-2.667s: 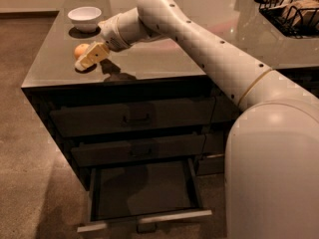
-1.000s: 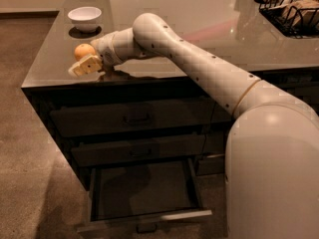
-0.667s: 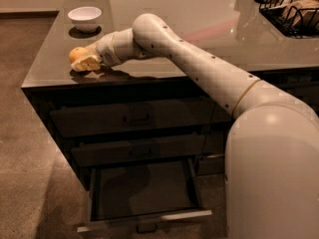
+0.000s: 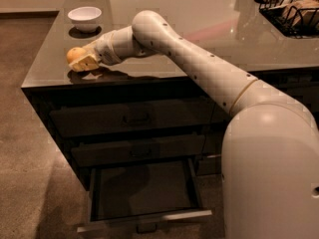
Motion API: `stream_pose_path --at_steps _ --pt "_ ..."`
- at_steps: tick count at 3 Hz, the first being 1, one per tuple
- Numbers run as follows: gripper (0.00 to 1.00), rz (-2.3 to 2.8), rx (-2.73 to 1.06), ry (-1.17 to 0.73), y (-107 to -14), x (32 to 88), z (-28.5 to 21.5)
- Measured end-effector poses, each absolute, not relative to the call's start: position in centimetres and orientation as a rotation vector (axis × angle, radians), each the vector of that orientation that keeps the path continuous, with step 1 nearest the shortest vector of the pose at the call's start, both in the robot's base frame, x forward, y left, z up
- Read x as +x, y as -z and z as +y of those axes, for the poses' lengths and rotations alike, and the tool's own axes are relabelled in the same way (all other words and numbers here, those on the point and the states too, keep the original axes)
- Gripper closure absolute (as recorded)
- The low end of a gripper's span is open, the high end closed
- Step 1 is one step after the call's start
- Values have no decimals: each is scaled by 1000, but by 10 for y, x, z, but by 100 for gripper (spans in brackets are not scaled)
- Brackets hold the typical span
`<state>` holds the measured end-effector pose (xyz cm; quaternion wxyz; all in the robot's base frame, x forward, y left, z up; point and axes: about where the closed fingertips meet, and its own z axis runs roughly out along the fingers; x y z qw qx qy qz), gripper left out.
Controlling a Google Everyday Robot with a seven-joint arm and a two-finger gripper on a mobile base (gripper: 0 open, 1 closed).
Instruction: Place orange into bottom drawer
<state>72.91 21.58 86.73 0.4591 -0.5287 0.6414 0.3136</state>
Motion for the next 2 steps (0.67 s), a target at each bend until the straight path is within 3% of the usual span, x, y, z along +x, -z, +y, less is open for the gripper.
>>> stream_pose_path --at_steps 1,2 --pt "100 1576 -1348 -798 -890 702 195" --pt "100 1551 -1358 -781 -926 662 164"
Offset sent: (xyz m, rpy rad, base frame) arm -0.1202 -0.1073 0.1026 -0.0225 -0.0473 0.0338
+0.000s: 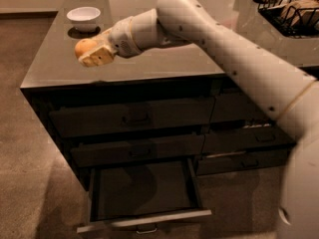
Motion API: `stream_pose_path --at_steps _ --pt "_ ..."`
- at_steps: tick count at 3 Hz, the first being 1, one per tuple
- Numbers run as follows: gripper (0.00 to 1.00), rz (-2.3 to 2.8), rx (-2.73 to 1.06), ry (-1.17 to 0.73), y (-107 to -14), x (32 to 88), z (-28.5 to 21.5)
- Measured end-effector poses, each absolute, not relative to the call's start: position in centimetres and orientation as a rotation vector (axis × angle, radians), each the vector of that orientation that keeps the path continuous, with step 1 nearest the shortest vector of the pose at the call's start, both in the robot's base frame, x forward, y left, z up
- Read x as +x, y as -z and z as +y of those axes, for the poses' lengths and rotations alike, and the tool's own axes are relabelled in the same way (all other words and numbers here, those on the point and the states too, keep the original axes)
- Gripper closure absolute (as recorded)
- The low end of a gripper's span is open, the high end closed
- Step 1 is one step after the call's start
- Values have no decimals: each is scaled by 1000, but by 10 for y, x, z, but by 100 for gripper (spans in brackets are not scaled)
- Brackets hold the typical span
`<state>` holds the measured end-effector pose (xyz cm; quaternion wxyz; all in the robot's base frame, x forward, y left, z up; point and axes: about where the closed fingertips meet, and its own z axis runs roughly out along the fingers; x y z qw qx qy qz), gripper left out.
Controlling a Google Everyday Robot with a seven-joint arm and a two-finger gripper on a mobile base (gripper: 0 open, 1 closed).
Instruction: Place orange into bottom drawer
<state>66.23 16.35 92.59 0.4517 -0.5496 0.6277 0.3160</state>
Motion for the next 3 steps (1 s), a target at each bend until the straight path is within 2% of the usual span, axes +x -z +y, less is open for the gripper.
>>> stream_pose_path --at_steps 1,2,3 --pt "100 1611 -1317 -751 -937 621 112" --pt "100 1660 -1290 -726 -923 617 82" --pt "100 1653 -1296 -731 -924 617 87"
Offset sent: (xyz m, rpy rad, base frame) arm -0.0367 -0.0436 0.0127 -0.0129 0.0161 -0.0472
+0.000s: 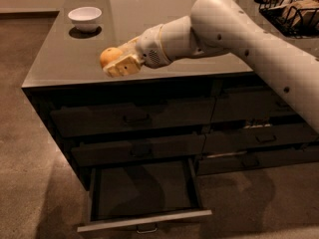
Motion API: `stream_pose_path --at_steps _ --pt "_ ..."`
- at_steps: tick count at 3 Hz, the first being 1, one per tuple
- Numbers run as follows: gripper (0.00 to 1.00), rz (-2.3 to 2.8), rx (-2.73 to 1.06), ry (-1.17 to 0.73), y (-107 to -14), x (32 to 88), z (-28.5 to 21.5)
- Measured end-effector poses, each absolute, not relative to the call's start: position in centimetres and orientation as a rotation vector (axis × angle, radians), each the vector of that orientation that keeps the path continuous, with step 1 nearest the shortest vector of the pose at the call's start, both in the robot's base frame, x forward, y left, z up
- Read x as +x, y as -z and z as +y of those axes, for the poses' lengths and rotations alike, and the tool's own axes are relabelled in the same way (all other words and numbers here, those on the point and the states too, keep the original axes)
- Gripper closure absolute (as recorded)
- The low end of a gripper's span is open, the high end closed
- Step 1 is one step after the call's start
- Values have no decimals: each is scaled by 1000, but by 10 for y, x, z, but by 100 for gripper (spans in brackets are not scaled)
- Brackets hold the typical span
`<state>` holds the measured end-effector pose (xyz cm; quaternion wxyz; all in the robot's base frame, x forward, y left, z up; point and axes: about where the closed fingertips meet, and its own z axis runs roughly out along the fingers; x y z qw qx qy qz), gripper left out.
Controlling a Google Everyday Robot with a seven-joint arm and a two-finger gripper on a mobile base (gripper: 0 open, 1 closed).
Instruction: Place orange into bottom drawer
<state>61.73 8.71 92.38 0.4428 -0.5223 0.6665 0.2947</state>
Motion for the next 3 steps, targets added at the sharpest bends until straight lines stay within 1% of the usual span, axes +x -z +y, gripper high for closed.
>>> stream_pose_path --at_steps 1,2,3 --pt "100 1652 -1306 -765 -899 621 93" --pt "100 1647 -1274 -861 -836 613 92" --pt "100 1584 -1234 -1001 -763 587 76"
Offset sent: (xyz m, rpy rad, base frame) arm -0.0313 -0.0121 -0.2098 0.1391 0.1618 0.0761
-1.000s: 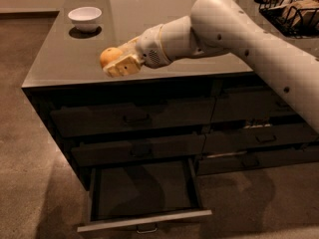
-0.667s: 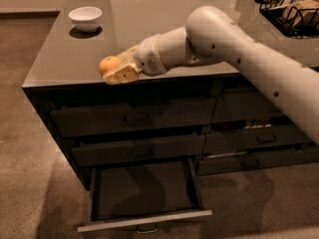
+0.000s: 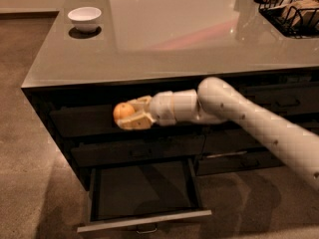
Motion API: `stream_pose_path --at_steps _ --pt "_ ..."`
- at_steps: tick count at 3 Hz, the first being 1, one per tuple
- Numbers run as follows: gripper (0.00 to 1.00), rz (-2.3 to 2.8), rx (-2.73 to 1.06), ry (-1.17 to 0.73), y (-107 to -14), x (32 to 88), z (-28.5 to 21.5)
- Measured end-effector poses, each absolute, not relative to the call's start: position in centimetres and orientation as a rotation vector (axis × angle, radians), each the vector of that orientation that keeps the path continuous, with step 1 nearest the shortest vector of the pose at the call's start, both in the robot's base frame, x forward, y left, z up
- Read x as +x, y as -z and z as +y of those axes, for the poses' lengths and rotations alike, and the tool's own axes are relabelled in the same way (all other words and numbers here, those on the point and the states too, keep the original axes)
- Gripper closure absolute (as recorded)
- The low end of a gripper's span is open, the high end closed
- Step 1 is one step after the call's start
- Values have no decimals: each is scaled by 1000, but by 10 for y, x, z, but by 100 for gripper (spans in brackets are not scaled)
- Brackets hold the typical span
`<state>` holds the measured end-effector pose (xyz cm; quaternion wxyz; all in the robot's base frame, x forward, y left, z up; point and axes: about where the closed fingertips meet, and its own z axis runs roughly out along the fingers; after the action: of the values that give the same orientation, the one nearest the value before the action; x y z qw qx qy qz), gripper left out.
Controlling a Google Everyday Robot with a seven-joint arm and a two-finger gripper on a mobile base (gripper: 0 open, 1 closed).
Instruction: Place orange into bottom drawer
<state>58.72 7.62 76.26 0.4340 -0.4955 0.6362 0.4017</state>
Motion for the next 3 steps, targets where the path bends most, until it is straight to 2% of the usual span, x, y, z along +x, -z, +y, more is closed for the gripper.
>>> stream_pose_path --at_steps 1,2,3 --pt "100 1532 -1205 -1086 -699 563 46" --pt "100 1530 -1211 -1079 -696 562 47" --pt "100 1557 -1266 -989 -642 565 35"
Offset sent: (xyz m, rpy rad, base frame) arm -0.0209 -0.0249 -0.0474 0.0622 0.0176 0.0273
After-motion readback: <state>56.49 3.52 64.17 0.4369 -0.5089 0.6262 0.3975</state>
